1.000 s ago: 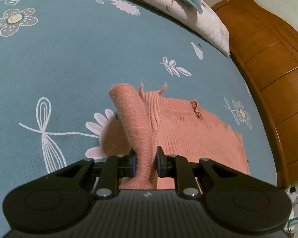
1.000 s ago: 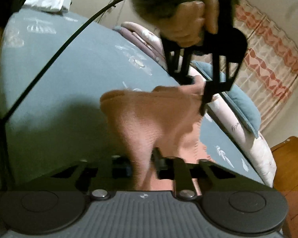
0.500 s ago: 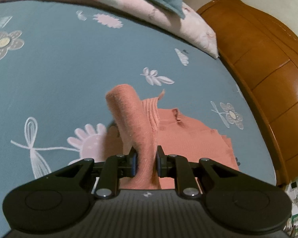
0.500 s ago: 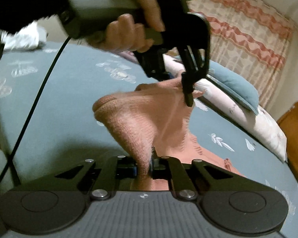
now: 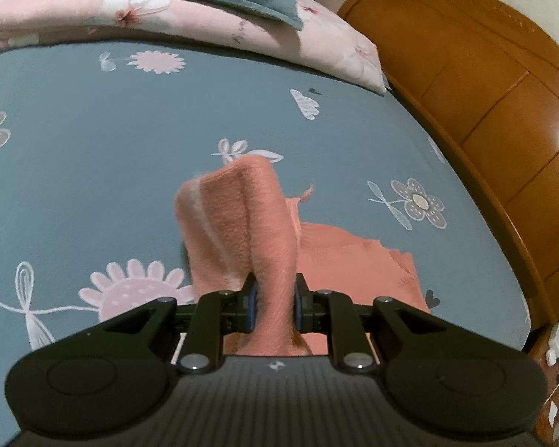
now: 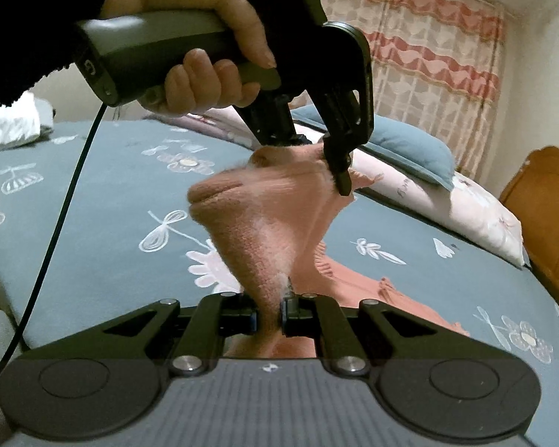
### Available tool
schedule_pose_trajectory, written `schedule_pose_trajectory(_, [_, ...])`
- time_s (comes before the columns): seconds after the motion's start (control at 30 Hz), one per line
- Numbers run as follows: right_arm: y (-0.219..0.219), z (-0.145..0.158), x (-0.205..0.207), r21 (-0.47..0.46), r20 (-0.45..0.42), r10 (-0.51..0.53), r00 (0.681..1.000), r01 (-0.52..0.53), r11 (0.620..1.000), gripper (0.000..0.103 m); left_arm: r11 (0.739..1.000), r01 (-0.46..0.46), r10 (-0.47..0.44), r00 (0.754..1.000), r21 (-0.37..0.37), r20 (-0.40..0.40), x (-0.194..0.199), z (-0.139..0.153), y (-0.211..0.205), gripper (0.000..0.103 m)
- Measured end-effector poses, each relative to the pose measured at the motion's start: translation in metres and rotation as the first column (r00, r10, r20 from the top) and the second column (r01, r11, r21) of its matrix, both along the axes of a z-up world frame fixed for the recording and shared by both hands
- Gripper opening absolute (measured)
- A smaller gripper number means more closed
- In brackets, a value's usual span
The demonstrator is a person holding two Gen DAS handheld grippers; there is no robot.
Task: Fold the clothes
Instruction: 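Raise the pinched sweater fabric with both grippers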
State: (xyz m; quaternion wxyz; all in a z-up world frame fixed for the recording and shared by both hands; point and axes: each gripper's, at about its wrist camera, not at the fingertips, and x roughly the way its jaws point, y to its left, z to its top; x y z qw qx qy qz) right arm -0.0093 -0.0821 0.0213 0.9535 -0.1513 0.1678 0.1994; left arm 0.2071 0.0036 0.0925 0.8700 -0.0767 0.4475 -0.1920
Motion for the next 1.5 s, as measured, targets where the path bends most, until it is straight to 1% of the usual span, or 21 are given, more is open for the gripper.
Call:
schedule_pose_trajectory(0.2, [-0.03, 0.004, -0.002, 0.047, 0.013, -0.032, 0.999, 0.032, 0.998, 0.012, 0.998, 0.038, -0.039, 0.999, 0.047, 0.014, -0.002, 0.008, -0.043, 0.016])
schedule_pose_trajectory(0.37, [-0.061, 0.008, -0.001, 0.075, 0.021, -0.077, 0.997, 0.076, 0.994, 0.012, 0.995, 0.076, -0.077, 0.997, 0.063, 0.017, -0.001, 0.01, -0.081, 0.016])
schedule_pose_trajectory(0.57, [-0.102, 0.007, 0.0, 0.093, 0.017, -0.147, 0.989, 0.145, 0.985, 0.012, 0.989, 0.134, -0.134, 0.991, 0.068, 0.004, 0.004, 0.005, -0.133, 0.016])
schedule_pose_trajectory(0.73, [-0.133, 0.0, 0.007, 0.12, -0.013, -0.209, 0.978, 0.209, 0.971, 0.013, 0.982, 0.175, -0.174, 0.985, 0.078, -0.018, 0.011, -0.009, -0.178, 0.016])
schedule_pose_trajectory(0.83, [-0.148, -0.007, 0.011, 0.14, -0.043, -0.238, 0.97, 0.241, 0.96, 0.013, 0.979, 0.186, -0.183, 0.982, 0.086, -0.04, 0.015, -0.023, -0.2, 0.016])
schedule_pose_trajectory(1.0, [-0.168, -0.022, 0.013, 0.169, -0.102, -0.265, 0.959, 0.279, 0.945, 0.013, 0.975, 0.199, -0.191, 0.978, 0.101, -0.083, 0.021, -0.05, -0.224, 0.016])
schedule_pose_trajectory(1.1, [-0.177, -0.03, 0.016, 0.201, -0.145, -0.272, 0.951, 0.297, 0.933, 0.013, 0.971, 0.211, -0.2, 0.974, 0.113, -0.104, 0.023, -0.064, -0.236, 0.016])
schedule_pose_trajectory(1.3, [-0.196, -0.047, 0.018, 0.299, -0.253, -0.268, 0.93, 0.338, 0.892, 0.013, 0.959, 0.243, -0.226, 0.966, 0.149, -0.122, 0.02, -0.085, -0.256, 0.016])
schedule_pose_trajectory(1.4, [-0.207, -0.056, 0.018, 0.378, -0.319, -0.248, 0.915, 0.363, 0.852, 0.013, 0.946, 0.263, -0.246, 0.963, 0.189, -0.109, 0.015, -0.092, -0.265, 0.019])
schedule_pose_trajectory(1.5, [-0.219, -0.065, 0.019, 0.454, -0.392, -0.219, 0.894, 0.395, 0.799, 0.015, 0.931, 0.284, -0.268, 0.958, 0.228, -0.097, 0.011, -0.096, -0.276, 0.026])
